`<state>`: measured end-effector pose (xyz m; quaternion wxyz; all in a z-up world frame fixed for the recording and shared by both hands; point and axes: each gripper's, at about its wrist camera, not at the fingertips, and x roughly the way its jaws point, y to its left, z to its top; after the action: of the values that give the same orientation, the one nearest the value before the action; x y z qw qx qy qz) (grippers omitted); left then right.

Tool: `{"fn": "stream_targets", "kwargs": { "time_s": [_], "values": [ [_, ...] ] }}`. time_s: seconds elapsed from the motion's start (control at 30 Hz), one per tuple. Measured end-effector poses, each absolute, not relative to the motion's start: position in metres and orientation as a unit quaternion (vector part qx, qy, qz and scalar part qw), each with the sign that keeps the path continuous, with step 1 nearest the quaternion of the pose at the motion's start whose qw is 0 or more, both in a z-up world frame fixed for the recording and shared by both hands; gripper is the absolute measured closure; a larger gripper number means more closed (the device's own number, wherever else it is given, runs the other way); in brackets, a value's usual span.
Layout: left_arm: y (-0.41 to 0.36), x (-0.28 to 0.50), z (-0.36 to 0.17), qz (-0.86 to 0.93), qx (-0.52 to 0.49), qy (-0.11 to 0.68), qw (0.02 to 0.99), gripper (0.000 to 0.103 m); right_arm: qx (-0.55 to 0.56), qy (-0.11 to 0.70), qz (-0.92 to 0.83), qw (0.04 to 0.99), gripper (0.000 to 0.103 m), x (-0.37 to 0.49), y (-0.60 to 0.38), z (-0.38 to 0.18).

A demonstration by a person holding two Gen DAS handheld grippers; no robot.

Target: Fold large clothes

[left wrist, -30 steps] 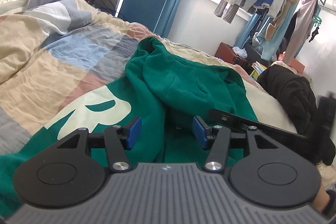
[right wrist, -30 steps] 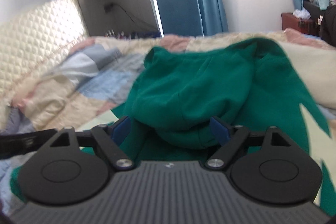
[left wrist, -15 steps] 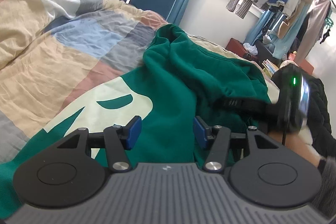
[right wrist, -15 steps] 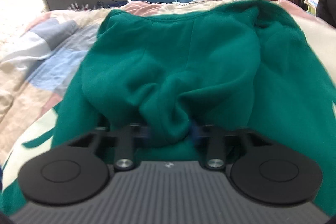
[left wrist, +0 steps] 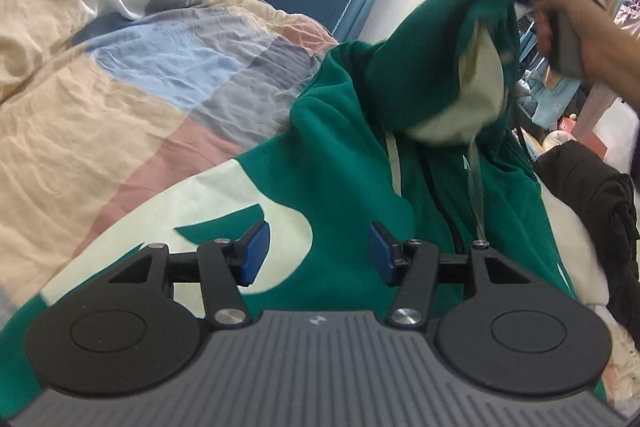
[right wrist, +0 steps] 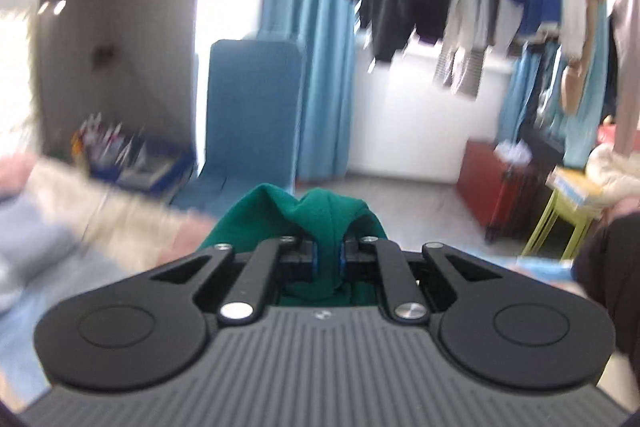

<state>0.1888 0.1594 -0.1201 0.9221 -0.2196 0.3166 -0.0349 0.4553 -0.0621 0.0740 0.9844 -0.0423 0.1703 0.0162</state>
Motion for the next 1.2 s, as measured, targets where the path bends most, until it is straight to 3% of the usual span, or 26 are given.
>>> {"fn": "stream_targets", "kwargs": {
  "time_s": [0.13, 0.5, 0.53, 0.6, 0.63, 0.67, 0.9, 1.2],
  "values": [
    [0.161, 0.205, -0.134, -0.037, -0.231, 0.310, 0.921, 0.043, -0.025, 0.128, -0.015, 0.991, 0.090, 0.496, -0.065, 0.074],
    [0.169, 0.239, -0.166, -0.029, -0.259, 0.325, 0.909, 0.044, -0.013, 0.197, -0.014, 0.980, 0.087, 0.552, -0.080, -0.058],
    [0.168, 0.239, -0.167, -0.030, -0.254, 0.324, 0.911, 0.044, -0.008, 0.198, -0.015, 0.980, 0.084, 0.552, -0.083, -0.065],
    [0.166, 0.240, -0.167, -0.031, -0.247, 0.321, 0.914, 0.044, 0.009, 0.197, -0.016, 0.980, 0.060, 0.545, -0.092, -0.076],
    [0.165, 0.240, -0.168, -0.032, -0.246, 0.321, 0.914, 0.044, 0.018, 0.195, -0.014, 0.980, 0.038, 0.540, -0.096, -0.079],
    [0.165, 0.240, -0.168, -0.032, -0.245, 0.321, 0.914, 0.044, 0.028, 0.193, -0.008, 0.981, 0.025, 0.536, -0.102, -0.080],
    [0.161, 0.233, -0.162, -0.030, -0.229, 0.323, 0.918, 0.044, 0.050, 0.232, 0.032, 0.971, 0.027, 0.465, -0.131, -0.064],
    [0.153, 0.205, -0.140, -0.016, -0.186, 0.354, 0.916, 0.043, 0.045, 0.284, 0.057, 0.956, 0.027, 0.309, -0.179, -0.038]
  ]
}}
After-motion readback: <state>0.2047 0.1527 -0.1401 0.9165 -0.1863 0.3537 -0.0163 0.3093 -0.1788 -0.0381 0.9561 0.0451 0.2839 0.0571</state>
